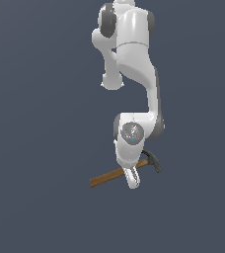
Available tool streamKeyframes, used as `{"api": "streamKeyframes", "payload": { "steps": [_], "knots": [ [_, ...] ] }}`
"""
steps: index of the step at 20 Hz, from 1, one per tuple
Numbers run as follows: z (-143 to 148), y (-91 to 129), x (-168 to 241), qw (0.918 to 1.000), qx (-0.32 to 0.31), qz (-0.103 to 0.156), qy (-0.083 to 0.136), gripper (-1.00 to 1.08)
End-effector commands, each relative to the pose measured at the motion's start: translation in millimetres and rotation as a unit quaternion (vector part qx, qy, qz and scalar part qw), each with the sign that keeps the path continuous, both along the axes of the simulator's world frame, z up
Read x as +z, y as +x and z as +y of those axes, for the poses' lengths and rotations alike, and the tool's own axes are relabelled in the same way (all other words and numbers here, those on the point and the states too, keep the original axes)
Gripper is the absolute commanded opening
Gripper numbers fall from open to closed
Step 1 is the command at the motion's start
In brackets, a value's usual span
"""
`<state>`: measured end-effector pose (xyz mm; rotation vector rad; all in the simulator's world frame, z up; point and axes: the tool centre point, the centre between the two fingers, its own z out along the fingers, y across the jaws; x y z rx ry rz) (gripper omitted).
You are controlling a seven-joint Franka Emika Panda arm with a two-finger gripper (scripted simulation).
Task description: Pick up the object and move it to a goal position.
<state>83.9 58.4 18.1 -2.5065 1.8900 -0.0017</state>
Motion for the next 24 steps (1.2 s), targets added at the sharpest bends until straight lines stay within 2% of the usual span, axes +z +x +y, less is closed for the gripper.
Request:
{"api": "streamKeyframes", "payload": {
  "steps": [1,14,24],
  "knots": [
    [-1.4,-0.5,-1.4,1.0,-0.001,0.001,0.0,-1.0],
    [0.2,-1.2,2.4,1.0,0.0,0.0,0.0,-1.0],
    [-2.1,-19.4,30.5,1.0,0.0,0.0,0.0,-1.0]
  ]
}}
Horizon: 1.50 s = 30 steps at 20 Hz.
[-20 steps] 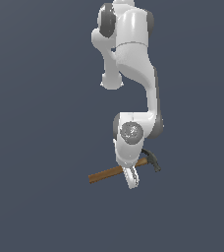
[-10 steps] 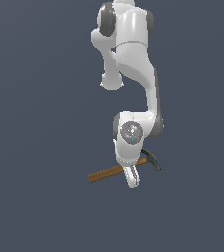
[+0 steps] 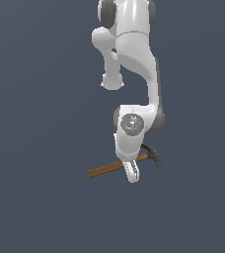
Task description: Pick up the object and move it to a goal position.
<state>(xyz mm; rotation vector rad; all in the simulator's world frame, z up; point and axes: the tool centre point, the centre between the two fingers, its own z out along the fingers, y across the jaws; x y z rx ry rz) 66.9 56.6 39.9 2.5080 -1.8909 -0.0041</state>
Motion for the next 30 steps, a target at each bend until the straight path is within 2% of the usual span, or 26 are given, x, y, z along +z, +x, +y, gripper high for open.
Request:
{"api": "streamKeyframes", "payload": {
  "steps": [1,30],
  "knots": [
    [-0.7,-5.4,13.5,1.0,0.0,-0.002,0.001,-1.0],
    [-18.8,-138.4,229.5,1.0,-0.001,-0.001,0.001,-1.0]
  ]
}}
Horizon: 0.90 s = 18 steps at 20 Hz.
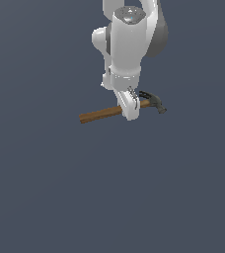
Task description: Pick up the object and move it to a goal position.
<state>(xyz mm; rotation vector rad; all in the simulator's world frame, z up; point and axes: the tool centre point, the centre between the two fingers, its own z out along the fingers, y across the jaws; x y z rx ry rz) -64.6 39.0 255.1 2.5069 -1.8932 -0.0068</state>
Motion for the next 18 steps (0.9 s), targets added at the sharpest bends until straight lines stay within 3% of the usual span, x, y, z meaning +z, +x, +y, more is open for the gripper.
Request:
{"api": "streamKeyframes", "payload": {
  "steps": [1,10,18],
  "knots": [
    [-1.9,-11.7,22.6,1.0,0.0,-0.002,0.0,-1.0],
    [-6.4,-44.3,81.9,1.0,-0.001,-0.002,-0.002,-1.0],
    [-7.8,-56.7,106.5,1.0,-0.001,-0.002,-0.002,-1.0]
  ]
}}
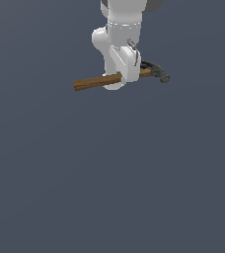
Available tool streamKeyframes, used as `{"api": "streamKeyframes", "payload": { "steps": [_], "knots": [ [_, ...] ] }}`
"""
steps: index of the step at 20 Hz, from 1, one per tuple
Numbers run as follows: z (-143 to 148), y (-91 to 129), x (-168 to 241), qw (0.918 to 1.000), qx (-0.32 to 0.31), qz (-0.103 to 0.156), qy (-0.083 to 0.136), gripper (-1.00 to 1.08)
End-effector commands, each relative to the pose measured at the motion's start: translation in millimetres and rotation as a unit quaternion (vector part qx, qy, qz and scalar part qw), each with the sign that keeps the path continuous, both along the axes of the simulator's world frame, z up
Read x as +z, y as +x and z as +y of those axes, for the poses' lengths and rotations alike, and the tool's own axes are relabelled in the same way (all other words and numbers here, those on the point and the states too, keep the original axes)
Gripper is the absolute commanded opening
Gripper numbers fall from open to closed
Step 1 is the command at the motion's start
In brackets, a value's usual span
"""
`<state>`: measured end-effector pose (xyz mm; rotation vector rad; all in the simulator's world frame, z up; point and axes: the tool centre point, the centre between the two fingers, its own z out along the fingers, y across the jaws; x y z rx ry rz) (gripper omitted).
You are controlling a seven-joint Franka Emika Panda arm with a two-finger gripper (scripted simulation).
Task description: Pick up the object and move it to a goal position.
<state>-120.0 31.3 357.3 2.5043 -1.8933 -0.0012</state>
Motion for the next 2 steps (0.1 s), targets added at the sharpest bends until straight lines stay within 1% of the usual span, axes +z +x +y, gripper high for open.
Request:
{"api": "streamKeyframes", "payload": {
  "steps": [1,2],
  "knots": [
    [0.1,-1.6,5.0,1.0,0.0,-0.001,0.0,-1.0],
    [0.1,-1.7,5.3,1.0,0.0,-0.001,0.0,-1.0]
  ]
}}
